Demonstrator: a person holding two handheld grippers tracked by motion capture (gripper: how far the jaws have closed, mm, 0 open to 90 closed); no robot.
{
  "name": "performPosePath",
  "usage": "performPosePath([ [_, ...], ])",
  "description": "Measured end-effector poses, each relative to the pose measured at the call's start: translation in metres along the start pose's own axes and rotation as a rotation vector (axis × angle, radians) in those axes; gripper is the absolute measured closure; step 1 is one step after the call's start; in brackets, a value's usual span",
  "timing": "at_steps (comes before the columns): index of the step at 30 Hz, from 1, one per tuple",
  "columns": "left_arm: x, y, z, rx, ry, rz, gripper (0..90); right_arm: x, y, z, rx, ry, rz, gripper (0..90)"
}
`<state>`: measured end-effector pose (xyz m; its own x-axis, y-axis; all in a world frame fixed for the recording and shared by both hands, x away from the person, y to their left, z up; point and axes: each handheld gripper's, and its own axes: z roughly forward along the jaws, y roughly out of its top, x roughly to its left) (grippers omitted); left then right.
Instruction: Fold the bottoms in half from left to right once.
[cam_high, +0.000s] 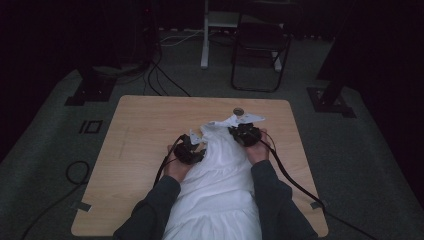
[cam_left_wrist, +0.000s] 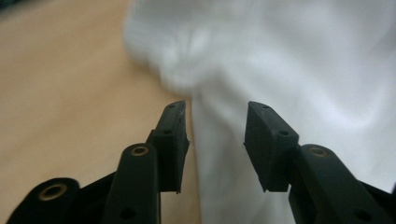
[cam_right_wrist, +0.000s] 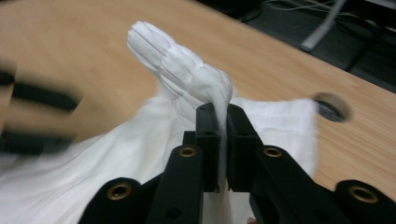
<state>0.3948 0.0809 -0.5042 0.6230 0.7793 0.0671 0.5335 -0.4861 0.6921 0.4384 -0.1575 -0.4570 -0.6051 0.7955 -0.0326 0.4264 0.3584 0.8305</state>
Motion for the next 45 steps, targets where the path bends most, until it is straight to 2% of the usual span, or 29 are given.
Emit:
performPosePath([
  [4,0.0,-0.013,0.007,0.038,-0.018,-0.012,55.6,-0.032,-0.006,-0.015,-0.066,-0.072,0.153,88.2],
  [6,-0.002,-0.014,0.008,0.043,-0.017,-0.01,55.1,-0.048,-0.011,-0.018,-0.07,-0.109,0.209,88.1],
  [8,-0.003,-0.015,0.01,0.047,-0.016,-0.009,54.4,-0.06,-0.018,-0.013,-0.044,-0.114,0.24,87.3],
  [9,-0.004,-0.015,0.011,0.047,-0.012,-0.013,54.3,-0.064,-0.022,-0.008,-0.022,-0.115,0.235,84.7],
  [11,-0.003,-0.015,0.011,0.047,-0.009,-0.018,53.7,-0.069,-0.03,0.005,0.025,-0.098,0.234,67.2],
  [12,-0.003,-0.015,0.011,0.047,-0.009,-0.018,53.3,-0.071,-0.032,0.011,0.057,-0.108,0.24,60.6],
  [13,-0.002,-0.014,0.01,0.036,0.0,-0.026,52.8,-0.071,-0.035,0.013,0.07,-0.122,0.249,58.4],
  [16,0.002,-0.011,0.008,0.014,0.004,-0.042,51.5,-0.065,-0.042,0.008,0.037,-0.137,0.269,53.0],
  [18,0.004,-0.006,0.008,0.001,-0.002,-0.051,51.4,-0.056,-0.045,0.004,0.038,-0.128,0.237,51.9],
  [21,0.002,0.004,0.012,-0.013,-0.01,-0.038,51.2,-0.037,-0.052,0.004,0.054,-0.072,0.157,51.9],
  [24,-0.004,0.01,0.024,0.011,-0.018,-0.008,50.6,-0.021,-0.059,0.014,0.113,-0.05,0.089,51.9],
  [26,-0.007,0.009,0.036,0.049,0.016,0.013,53.1,-0.016,-0.067,0.025,0.175,-0.073,0.061,52.8],
  [27,-0.007,0.007,0.04,0.066,0.03,0.016,57.7,-0.015,-0.071,0.029,0.206,-0.095,0.054,54.1],
  [28,-0.005,0.006,0.041,0.054,0.01,0.001,62.4,-0.015,-0.075,0.032,0.227,-0.11,0.065,55.9],
  [29,-0.004,0.005,0.04,0.053,0.004,-0.019,71.8,-0.017,-0.077,0.031,0.208,-0.101,0.099,57.4],
  [31,-0.003,0.004,0.039,0.075,0.061,0.007,81.8,-0.018,-0.08,0.028,0.203,-0.106,0.14,60.2],
  [36,0.008,-0.009,0.031,0.052,0.076,-0.046,84.1,-0.012,-0.087,0.021,0.177,-0.118,0.17,62.1],
  [38,0.009,-0.012,0.028,0.049,0.077,-0.053,84.2,-0.01,-0.088,0.02,0.175,-0.119,0.171,62.3],
  [41,0.011,-0.023,0.019,0.036,0.084,-0.081,84.2,0.002,-0.095,0.011,0.164,-0.105,0.152,63.1],
  [44,0.011,-0.03,0.013,0.025,0.072,-0.093,84.0,0.01,-0.1,0.004,0.158,-0.086,0.14,63.0],
  [45,0.011,-0.038,0.007,0.014,0.059,-0.103,83.8,0.015,-0.103,0.001,0.154,-0.078,0.137,63.0],
])
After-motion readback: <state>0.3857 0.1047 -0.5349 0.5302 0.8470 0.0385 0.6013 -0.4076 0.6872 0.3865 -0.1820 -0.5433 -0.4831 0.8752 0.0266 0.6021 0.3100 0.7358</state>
